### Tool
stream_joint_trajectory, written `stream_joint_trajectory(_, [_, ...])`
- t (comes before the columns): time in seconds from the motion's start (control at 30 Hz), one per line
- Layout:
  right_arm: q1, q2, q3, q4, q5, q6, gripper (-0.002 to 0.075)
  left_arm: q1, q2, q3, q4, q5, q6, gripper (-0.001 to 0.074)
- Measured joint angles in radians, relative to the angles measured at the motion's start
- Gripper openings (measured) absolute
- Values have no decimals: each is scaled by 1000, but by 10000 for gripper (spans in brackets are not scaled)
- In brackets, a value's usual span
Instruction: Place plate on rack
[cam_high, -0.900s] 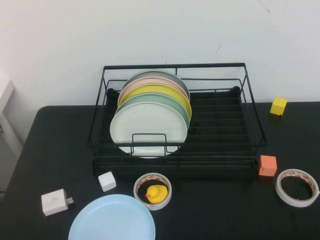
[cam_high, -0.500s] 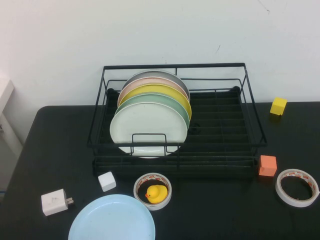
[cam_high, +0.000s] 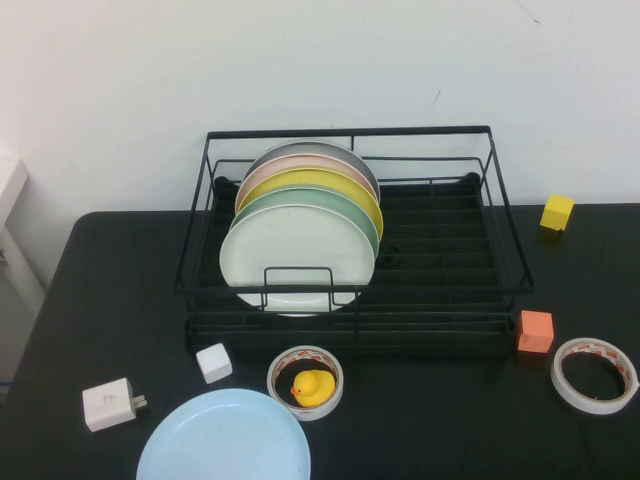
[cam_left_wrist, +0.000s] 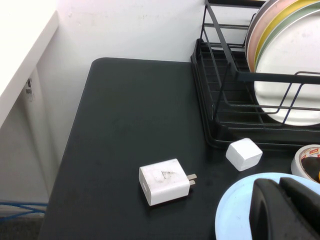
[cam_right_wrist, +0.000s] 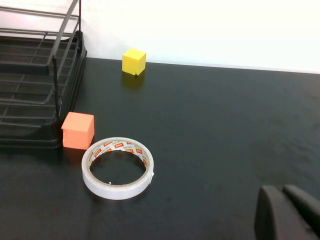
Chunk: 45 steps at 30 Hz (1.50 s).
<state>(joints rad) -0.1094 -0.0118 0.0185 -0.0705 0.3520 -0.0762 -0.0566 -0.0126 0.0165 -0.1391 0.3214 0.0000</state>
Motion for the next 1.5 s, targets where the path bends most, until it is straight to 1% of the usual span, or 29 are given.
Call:
stream_joint_trajectory(0.43, [0,0,0,-7,0,0,-2,0,0,0,0,-2,0,-2])
stream_joint_trajectory(0.57, [0,0,0,-62,-7,-3,-2,0,0,4,7,-60,0,-3])
stream_joint_trajectory(0.63, [0,0,3,-106,-31,-15,-2,0,0,4,10,-134,0,-2])
stream_joint_trajectory(0.73, [0,0,9,-181,-118,-23,-2,0,0,4,14,-301,0,-2])
stream_joint_trajectory(0.8, [0,0,9,-226,-221,-26,-2,0,0,4,14,-442,0,-2])
stream_joint_trajectory(0.93, [0,0,9,-257,-444,-23,-2,0,0,4,14,-695,0,-2])
stream_joint_trajectory(1.07, [0,0,9,-266,-613,-10,-2,0,0,4,14,-873,0,-2])
stream_joint_trajectory(1.2, [0,0,9,-266,-696,20,-2,0,-1,4,14,-971,0,-2])
stream_joint_trajectory(1.33, [0,0,9,-266,-793,166,-2,0,-2,4,14,-1011,0,-2])
stream_joint_trajectory(1.4, [0,0,9,-266,-851,211,-2,0,-2,4,14,-1028,0,-2])
stream_joint_trajectory(1.5, [0,0,9,-266,-895,233,-2,0,-2,4,16,-1046,-68,-2])
